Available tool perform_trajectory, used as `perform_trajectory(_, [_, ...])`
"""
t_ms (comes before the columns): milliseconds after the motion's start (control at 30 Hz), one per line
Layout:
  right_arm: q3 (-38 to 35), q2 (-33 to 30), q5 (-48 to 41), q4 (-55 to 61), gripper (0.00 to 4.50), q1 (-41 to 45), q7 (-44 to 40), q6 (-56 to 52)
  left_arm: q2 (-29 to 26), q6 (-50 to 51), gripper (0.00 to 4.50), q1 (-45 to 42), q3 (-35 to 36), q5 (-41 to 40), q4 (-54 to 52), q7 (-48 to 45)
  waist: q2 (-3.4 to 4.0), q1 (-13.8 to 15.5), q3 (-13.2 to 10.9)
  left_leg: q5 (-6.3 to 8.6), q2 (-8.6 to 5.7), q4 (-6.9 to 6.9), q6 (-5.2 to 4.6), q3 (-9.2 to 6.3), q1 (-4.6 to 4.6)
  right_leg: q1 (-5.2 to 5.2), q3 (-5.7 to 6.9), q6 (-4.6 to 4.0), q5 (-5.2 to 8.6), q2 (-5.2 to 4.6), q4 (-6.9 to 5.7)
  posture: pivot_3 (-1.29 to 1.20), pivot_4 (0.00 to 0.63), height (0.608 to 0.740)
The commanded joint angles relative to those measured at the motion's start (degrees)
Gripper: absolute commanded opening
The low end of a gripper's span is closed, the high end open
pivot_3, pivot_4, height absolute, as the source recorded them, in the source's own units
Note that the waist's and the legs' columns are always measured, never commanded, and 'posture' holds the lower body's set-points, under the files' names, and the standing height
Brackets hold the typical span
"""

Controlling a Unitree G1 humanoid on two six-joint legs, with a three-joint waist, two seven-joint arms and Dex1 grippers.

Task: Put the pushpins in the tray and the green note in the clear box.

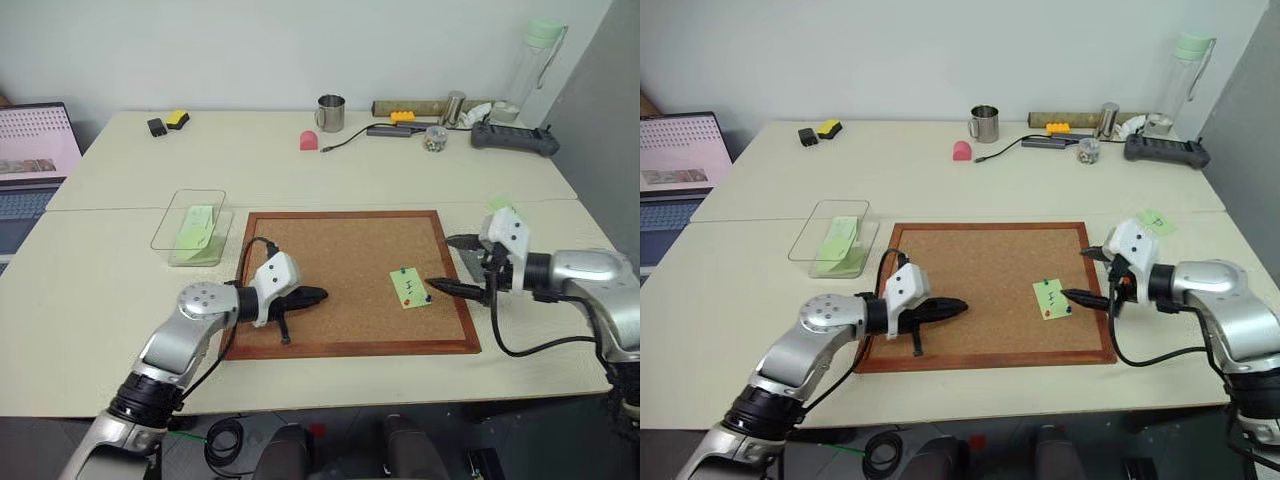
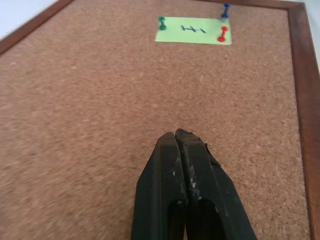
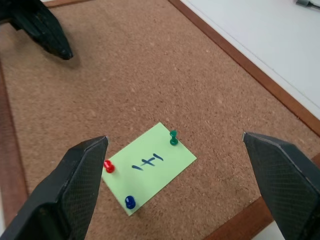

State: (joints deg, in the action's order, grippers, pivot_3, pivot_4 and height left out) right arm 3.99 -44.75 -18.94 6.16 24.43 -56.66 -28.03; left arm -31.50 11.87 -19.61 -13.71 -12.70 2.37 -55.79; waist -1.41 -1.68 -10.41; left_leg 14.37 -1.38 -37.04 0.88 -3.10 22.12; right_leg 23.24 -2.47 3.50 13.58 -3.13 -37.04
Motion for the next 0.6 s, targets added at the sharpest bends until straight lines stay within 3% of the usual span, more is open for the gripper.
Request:
perform_trajectory(33, [2.60,2.47,3.47,-4.03,4.50,3.70,0.64,3.71,1.49,-4.20,0.03,-0.90,0.07,1.61,3.36,-0.07,0.01,0.02,0.00,0.00,0.01,0.01,0.00,0.00,0.00,0.00,0.02,0.00,0.00,0.00,-0.03,0.00,0.150,0.740])
perform_trajectory(333, [4.55,9.69,7.67,-16.22,4.50,7.96,2.17,10.18,2.30,-5.11,0.03,0.49,0.52,2.44,4.63,0.50,0.02,0.00,0.01,0.00,-0.02,0.00,0.00,-0.12,-0.04,-0.02,-0.01,0.01,-0.03,-0.02,-0.06,0.00,0.150,0.740])
perform_trajectory(467, [4.70,11.15,9.26,-19.97,3.81,8.70,2.54,12.48,2.34,-5.00,0.00,0.79,0.56,2.56,4.28,0.56,0.03,0.00,0.02,0.00,-0.02,0.01,0.00,-0.14,-0.05,-0.02,0.01,0.00,-0.03,-0.01,-0.07,0.00,0.150,0.740])
perform_trajectory(600, [4.70,11.84,10.04,-21.90,2.84,8.49,1.96,13.93,2.26,-4.70,0.00,0.95,0.61,2.77,4.20,0.67,0.04,-0.05,0.02,0.00,-0.02,0.01,0.00,-0.14,-0.08,-0.03,-0.01,0.00,-0.03,-0.01,-0.09,0.00,0.150,0.740])
